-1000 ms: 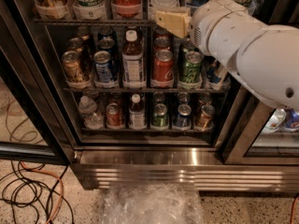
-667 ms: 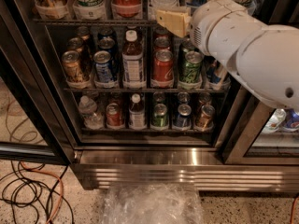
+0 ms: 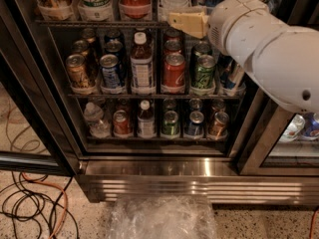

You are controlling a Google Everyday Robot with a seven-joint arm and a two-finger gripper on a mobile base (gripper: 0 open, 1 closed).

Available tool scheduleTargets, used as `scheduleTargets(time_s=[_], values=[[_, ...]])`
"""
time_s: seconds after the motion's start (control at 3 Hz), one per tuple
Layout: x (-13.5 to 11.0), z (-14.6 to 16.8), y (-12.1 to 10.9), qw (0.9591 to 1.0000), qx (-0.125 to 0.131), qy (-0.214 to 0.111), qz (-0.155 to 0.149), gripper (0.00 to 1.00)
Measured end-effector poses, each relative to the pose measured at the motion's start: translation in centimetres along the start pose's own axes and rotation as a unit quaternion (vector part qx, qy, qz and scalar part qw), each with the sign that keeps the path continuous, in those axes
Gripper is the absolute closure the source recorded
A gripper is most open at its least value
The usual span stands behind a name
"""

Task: Pick redbull can from top shelf of fridge

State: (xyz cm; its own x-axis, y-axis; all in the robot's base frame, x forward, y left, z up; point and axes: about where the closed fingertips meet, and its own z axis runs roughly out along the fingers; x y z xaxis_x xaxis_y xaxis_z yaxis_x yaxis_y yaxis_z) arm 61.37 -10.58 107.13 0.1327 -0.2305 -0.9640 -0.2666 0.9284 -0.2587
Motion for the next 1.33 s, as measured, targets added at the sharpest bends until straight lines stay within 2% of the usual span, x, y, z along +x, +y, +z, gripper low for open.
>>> scheduleTargets(time_s=[0.33, 0.67, 1.0, 1.33], values=[[0.17, 0.54, -1.46, 0.9997, 0.018, -0.004, -0.017, 0.04], [0.12, 0.55, -1.55, 0.9996, 0.019, -0.005, -0.019, 0.20], [0.12, 0.55, -1.55, 0.9996, 0.019, -0.005, -0.019, 0.24], [0.11, 0.55, -1.55, 0.9996, 0.019, -0.005, -0.019, 0.16]])
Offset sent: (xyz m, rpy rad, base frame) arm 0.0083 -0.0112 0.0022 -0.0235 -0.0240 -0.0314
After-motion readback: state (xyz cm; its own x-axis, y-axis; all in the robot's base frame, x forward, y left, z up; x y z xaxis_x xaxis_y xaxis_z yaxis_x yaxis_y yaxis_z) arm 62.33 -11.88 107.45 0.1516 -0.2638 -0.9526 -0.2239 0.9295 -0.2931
